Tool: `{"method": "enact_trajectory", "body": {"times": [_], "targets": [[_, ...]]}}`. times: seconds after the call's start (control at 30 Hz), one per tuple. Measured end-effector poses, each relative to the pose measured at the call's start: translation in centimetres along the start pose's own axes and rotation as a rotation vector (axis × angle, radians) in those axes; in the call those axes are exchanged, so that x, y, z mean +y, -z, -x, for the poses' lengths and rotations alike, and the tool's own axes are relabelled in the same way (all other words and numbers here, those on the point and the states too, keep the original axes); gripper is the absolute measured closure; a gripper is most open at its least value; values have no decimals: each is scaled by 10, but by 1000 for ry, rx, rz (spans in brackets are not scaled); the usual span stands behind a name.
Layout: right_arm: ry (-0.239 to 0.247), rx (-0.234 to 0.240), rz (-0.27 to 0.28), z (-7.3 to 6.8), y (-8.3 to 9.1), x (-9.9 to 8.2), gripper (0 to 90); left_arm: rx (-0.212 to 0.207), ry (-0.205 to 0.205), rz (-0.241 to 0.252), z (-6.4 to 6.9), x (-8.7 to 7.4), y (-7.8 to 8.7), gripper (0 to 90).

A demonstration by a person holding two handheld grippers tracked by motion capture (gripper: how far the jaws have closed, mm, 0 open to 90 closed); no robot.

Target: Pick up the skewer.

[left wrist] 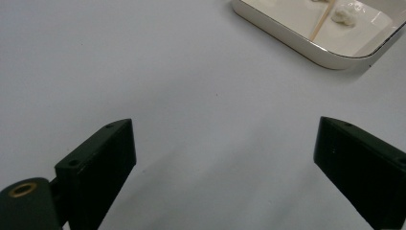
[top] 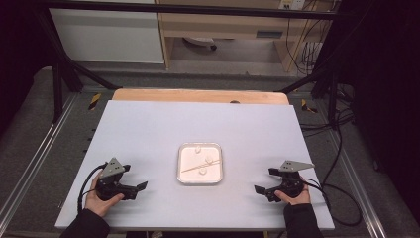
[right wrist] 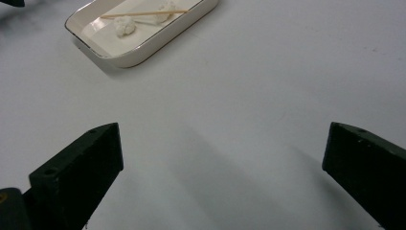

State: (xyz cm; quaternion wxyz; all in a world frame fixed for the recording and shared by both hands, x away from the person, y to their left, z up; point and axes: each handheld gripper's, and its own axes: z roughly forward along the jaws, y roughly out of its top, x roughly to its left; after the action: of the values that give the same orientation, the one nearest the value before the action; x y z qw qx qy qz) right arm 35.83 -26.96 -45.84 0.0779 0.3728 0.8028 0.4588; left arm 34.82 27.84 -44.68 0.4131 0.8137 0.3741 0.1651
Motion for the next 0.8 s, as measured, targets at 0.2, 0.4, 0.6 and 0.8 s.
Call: {"method": "enact_trajectory", "body": {"times": [0.2,0.4,0.6,0.8], "targets": [[3,0,-4,0,-1,0,7,-2,-2,-3,1,1,0,72],[-1,-5,-17,0,-2,0,6,-2,-14,-8,3,4,-1,74],[-1,-7,-16,-1,-2,0,7,-7,-26,-11,6,7,-2,74],[4,-7,-17,0,-2,0,7,-16,-34,-14,10,12,-4,75]]}}
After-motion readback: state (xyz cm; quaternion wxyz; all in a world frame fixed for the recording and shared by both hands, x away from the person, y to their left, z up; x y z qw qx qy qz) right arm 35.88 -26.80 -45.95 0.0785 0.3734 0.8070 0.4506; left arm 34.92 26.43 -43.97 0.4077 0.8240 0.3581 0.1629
